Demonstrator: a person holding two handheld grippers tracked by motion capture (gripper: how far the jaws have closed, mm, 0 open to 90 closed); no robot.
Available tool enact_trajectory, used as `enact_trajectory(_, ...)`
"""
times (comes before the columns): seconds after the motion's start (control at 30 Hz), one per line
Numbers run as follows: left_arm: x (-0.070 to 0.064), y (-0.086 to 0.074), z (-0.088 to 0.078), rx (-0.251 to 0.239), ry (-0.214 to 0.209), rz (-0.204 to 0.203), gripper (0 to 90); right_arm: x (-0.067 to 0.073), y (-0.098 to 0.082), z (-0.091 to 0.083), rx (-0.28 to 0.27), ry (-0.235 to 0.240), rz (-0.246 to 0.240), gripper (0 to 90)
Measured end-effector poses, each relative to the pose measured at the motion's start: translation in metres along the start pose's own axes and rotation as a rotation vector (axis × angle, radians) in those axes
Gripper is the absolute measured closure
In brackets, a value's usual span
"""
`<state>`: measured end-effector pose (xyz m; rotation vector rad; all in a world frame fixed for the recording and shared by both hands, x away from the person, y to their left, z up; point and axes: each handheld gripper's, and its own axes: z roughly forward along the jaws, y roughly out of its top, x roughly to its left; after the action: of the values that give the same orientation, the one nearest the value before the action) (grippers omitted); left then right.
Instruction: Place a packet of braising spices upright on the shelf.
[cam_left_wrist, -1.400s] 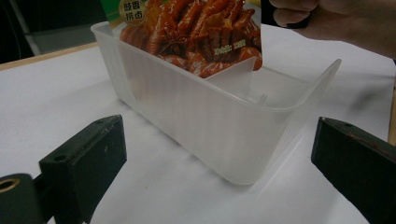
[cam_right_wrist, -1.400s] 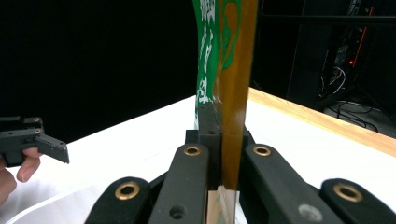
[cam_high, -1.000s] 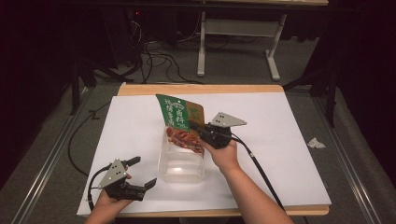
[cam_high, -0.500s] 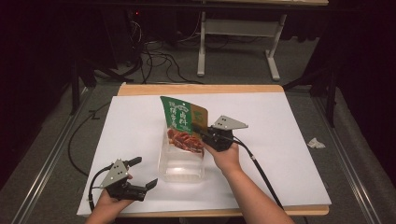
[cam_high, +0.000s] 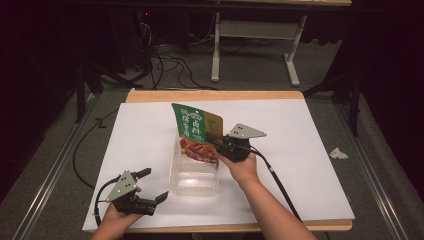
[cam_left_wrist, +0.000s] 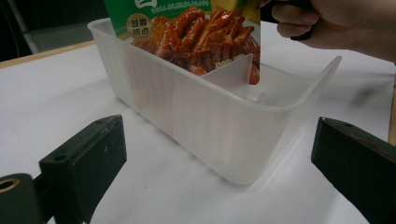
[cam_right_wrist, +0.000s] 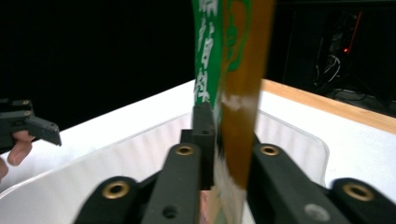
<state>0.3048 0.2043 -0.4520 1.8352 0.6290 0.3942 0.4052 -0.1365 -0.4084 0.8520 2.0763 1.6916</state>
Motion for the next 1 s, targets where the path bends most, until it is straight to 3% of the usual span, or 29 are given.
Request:
enact_trajectory(0.07,0.0,0.0,0.001,0.002,0.0,0.0,3.9,0.0,0.001,0.0,0.014,0.01,0.004,75.2)
enact_trajectory(0.1,0.001,0.0,0.001,0.006,-0.001,0.0,3.9,-0.001,0.003,-0.001,0.02,0.013,0.021,63.2)
enact_trajectory(0.13,0.001,0.0,0.001,0.006,-0.001,0.0,3.9,-0.001,0.003,-0.001,0.02,0.013,0.021,63.2)
enact_trajectory(0.17,0.0,-0.001,0.002,0.013,-0.004,0.003,3.9,-0.002,0.004,-0.002,0.029,0.02,0.04,50.1)
enact_trajectory(0.2,0.0,-0.001,0.002,0.013,-0.004,0.003,3.9,-0.002,0.004,-0.002,0.029,0.02,0.04,50.1)
enact_trajectory(0.23,0.0,-0.001,0.002,0.016,-0.005,0.005,3.9,-0.003,0.005,-0.003,0.032,0.021,0.041,43.6)
enact_trajectory(0.33,-0.001,-0.001,0.002,0.014,-0.006,0.002,3.9,-0.003,0.009,-0.008,0.025,-0.024,0.034,20.6)
enact_trajectory(0.4,-0.001,-0.001,0.001,0.013,-0.004,0.005,3.9,-0.003,0.011,-0.011,0.02,-0.037,0.031,14.4)
enact_trajectory(0.43,0.0,-0.001,0.001,0.015,-0.003,0.006,3.9,-0.002,0.013,-0.016,0.025,-0.079,0.034,15.0)
enact_trajectory(0.5,0.001,-0.002,0.001,0.018,-0.004,0.002,3.9,-0.002,0.014,-0.018,0.031,-0.093,0.034,14.9)
enact_trajectory(0.67,-0.001,-0.002,0.003,0.028,-0.012,0.01,3.9,-0.002,0.013,-0.044,0.006,-0.094,0.03,14.7)
enact_trajectory(0.7,-0.001,-0.002,0.004,0.028,-0.011,0.008,3.9,-0.003,0.012,-0.056,0.017,-0.107,0.022,14.7)
enact_trajectory(0.8,0.0,-0.002,0.004,0.027,-0.009,0.004,3.9,-0.005,0.011,-0.069,0.016,-0.124,0.011,15.1)
enact_trajectory(0.83,0.0,-0.002,0.003,0.026,-0.006,0.004,3.9,-0.006,0.009,-0.084,0.012,-0.147,-0.011,15.3)
enact_trajectory(0.87,0.0,-0.002,0.003,0.024,-0.006,-0.001,3.9,-0.006,0.009,-0.084,0.012,-0.147,-0.011,15.3)
enact_trajectory(1.0,-0.002,-0.002,0.004,0.03,-0.006,0.002,3.9,-0.011,-0.001,-0.117,0.017,-0.194,-0.019,15.5)
